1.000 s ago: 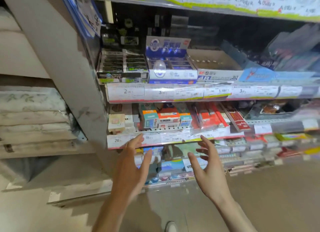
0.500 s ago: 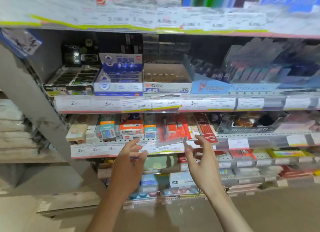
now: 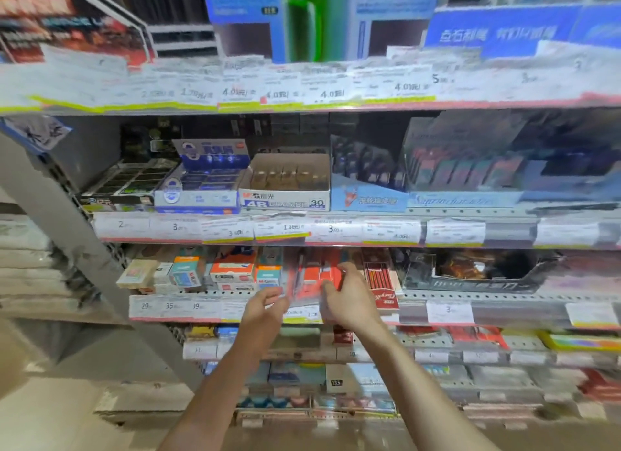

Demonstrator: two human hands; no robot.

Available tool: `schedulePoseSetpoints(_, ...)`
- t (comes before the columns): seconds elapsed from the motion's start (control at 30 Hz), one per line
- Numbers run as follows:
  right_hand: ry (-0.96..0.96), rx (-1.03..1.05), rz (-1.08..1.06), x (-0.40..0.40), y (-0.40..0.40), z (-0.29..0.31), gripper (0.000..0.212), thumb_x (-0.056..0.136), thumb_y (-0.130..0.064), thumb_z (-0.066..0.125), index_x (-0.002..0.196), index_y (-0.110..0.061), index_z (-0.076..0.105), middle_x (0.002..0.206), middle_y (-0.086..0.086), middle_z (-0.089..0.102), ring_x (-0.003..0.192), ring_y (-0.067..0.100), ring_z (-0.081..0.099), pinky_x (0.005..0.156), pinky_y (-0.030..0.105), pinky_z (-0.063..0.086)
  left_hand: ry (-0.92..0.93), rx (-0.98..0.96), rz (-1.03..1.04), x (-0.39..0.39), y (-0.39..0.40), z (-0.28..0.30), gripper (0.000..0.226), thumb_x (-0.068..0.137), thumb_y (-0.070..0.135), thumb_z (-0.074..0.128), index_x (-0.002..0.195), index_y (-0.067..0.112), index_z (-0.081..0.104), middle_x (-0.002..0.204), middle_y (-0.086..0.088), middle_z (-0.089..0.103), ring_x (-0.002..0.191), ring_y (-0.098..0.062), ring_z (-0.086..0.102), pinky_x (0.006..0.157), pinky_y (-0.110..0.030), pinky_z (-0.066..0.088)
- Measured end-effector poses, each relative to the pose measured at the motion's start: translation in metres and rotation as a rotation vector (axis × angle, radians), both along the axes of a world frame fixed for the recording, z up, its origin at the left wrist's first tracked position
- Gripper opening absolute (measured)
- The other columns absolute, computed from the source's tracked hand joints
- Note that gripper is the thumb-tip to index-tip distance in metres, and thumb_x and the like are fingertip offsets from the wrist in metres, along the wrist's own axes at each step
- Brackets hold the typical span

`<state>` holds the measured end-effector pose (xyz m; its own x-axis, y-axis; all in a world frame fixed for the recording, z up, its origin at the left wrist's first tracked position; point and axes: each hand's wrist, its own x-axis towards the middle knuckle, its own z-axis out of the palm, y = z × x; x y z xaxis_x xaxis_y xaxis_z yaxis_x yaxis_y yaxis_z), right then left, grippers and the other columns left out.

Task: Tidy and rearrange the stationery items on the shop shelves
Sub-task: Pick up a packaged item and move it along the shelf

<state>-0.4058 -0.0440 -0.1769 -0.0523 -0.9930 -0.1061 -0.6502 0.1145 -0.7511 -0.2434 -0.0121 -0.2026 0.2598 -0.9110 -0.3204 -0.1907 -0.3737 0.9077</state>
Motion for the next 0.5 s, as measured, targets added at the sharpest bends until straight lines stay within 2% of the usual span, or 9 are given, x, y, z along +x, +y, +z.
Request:
schedulePoseSetpoints(0.1, -0.060, 0.044, -0.050, 0.005, -0.007, 0.002, 0.042, 0.097, -0.022, 0.058, 0.135, -0.010, 0.046, 0.133, 0.011, 0.059, 0.120, 0.030, 0.058, 0.097, 0.034, 0.045, 0.068, -0.017, 0.036, 0.000, -0.005, 0.002, 0.024, 0.090, 0.019, 0.065, 0.114, 0.016, 0.063, 0.108, -0.016, 0.066, 0.081, -0.019, 0.057, 0.084, -0.038, 0.051)
schedulePoseSetpoints(0.2, -0.098, 0.050, -0.082, 0.006, -0.010, 0.004, 0.035, 0.093, -0.009, 0.058, 0.128, -0.009, 0.053, 0.126, 0.012, 0.063, 0.117, 0.030, 0.059, 0.095, 0.032, 0.045, 0.124, -0.011, 0.047, 0.002, -0.010, 0.000, 0.027, 0.093, 0.013, 0.064, 0.120, 0.012, 0.062, 0.116, -0.019, 0.065, 0.092, -0.022, 0.058, 0.094, -0.044, 0.051)
schedulePoseSetpoints(0.27, -0.125, 0.036, -0.108, 0.005, -0.010, 0.007, 0.036, 0.091, -0.004, 0.056, 0.127, -0.007, 0.055, 0.120, 0.011, 0.065, 0.111, 0.030, 0.062, 0.094, 0.033, 0.049, 0.168, -0.027, 0.043, 0.002, -0.011, 0.000, 0.027, 0.093, 0.010, 0.064, 0.120, 0.010, 0.062, 0.119, -0.023, 0.063, 0.092, -0.021, 0.058, 0.090, -0.043, 0.051)
schedulePoseSetpoints(0.33, -0.159, 0.025, -0.129, 0.003, -0.008, 0.012, 0.040, 0.092, -0.001, 0.055, 0.132, -0.007, 0.052, 0.109, 0.006, 0.065, 0.099, 0.027, 0.066, 0.085, 0.031, 0.052, 0.200, -0.038, 0.029, 0.002, -0.010, 0.002, 0.027, 0.094, 0.007, 0.062, 0.121, 0.007, 0.062, 0.119, -0.022, 0.063, 0.094, -0.021, 0.060, 0.085, -0.036, 0.052)
schedulePoseSetpoints(0.43, -0.235, -0.012, -0.138, -0.001, -0.002, 0.019, 0.044, 0.093, 0.003, 0.052, 0.134, -0.013, 0.049, 0.091, -0.007, 0.057, 0.074, 0.011, 0.060, 0.061, 0.015, 0.045, 0.220, -0.056, -0.001, 0.001, -0.010, 0.003, 0.028, 0.092, 0.004, 0.063, 0.119, 0.010, 0.059, 0.118, -0.016, 0.063, 0.097, -0.023, 0.061, 0.087, -0.033, 0.052)
schedulePoseSetpoints(0.5, -0.257, -0.055, -0.144, -0.004, 0.002, 0.019, 0.041, 0.093, 0.004, 0.053, 0.128, -0.016, 0.052, 0.092, -0.009, 0.060, 0.071, 0.005, 0.057, 0.053, 0.009, 0.041, 0.250, -0.067, -0.011, 0.002, -0.011, 0.005, 0.031, 0.090, 0.002, 0.065, 0.118, 0.013, 0.058, 0.115, -0.014, 0.063, 0.089, -0.020, 0.061, 0.078, -0.028, 0.052)
